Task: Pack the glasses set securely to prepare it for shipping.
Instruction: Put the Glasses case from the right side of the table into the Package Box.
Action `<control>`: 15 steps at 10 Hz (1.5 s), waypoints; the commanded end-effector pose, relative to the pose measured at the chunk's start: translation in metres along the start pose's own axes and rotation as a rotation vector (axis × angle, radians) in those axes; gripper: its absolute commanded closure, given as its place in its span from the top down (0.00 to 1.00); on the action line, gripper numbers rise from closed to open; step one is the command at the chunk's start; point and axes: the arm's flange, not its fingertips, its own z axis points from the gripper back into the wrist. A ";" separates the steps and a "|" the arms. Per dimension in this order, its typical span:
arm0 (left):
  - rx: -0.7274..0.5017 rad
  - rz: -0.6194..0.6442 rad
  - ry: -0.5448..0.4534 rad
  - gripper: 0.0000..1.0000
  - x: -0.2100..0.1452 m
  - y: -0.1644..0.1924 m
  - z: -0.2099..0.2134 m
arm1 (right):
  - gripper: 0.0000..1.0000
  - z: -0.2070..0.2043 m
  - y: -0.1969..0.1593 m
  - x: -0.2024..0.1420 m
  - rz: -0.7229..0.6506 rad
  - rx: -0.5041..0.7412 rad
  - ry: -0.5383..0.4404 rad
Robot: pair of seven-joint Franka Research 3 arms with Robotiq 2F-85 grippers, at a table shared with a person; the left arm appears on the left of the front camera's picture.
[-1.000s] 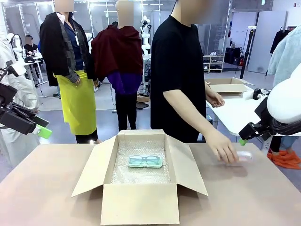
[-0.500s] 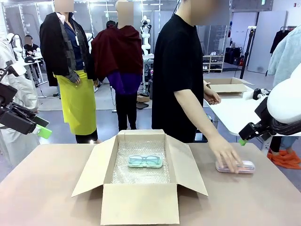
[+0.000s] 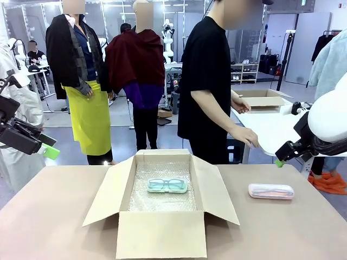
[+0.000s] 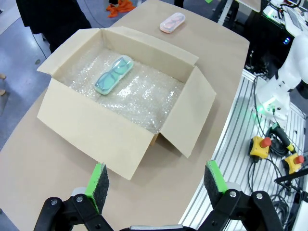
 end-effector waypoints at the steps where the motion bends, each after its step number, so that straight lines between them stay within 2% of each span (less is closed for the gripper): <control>1: -0.021 -0.011 -0.013 1.00 0.000 -0.001 0.002 | 1.00 0.001 0.000 0.001 -0.003 0.003 -0.015; 3: -0.021 -0.011 -0.013 1.00 0.000 -0.001 0.002 | 1.00 0.000 0.000 0.000 0.000 0.000 0.000; 4: -0.021 -0.011 -0.013 1.00 0.000 -0.001 0.002 | 1.00 -0.001 -0.001 0.005 0.093 -0.038 -0.011; 6: -0.021 -0.011 -0.013 1.00 0.000 -0.001 0.002 | 1.00 -0.003 0.003 0.019 0.394 -0.159 0.006; 7: -0.021 -0.011 -0.013 1.00 0.000 -0.001 0.002 | 1.00 -0.005 0.001 0.028 0.520 -0.149 0.032; 8: -0.021 -0.011 -0.013 1.00 0.000 -0.001 0.002 | 1.00 -0.004 -0.001 0.035 0.696 -0.123 0.052; 9: -0.021 -0.011 -0.013 1.00 0.000 -0.001 0.002 | 1.00 -0.001 -0.003 0.044 0.761 -0.083 0.058; 10: -0.021 -0.011 -0.013 1.00 0.000 -0.001 0.002 | 1.00 -0.001 -0.005 0.046 1.022 0.013 0.102; 11: -0.021 -0.011 -0.013 1.00 0.000 -0.001 0.002 | 1.00 -0.006 -0.012 0.055 1.191 0.084 0.144; 12: -0.021 -0.011 -0.013 1.00 0.000 -0.001 0.002 | 1.00 -0.009 -0.013 0.063 1.292 0.107 0.206; 13: -0.021 -0.011 -0.013 1.00 0.000 -0.001 0.002 | 1.00 -0.012 -0.011 0.063 1.361 0.072 0.223; 15: -0.021 -0.011 -0.013 1.00 0.000 -0.001 0.002 | 1.00 -0.033 -0.009 0.065 1.310 0.085 0.208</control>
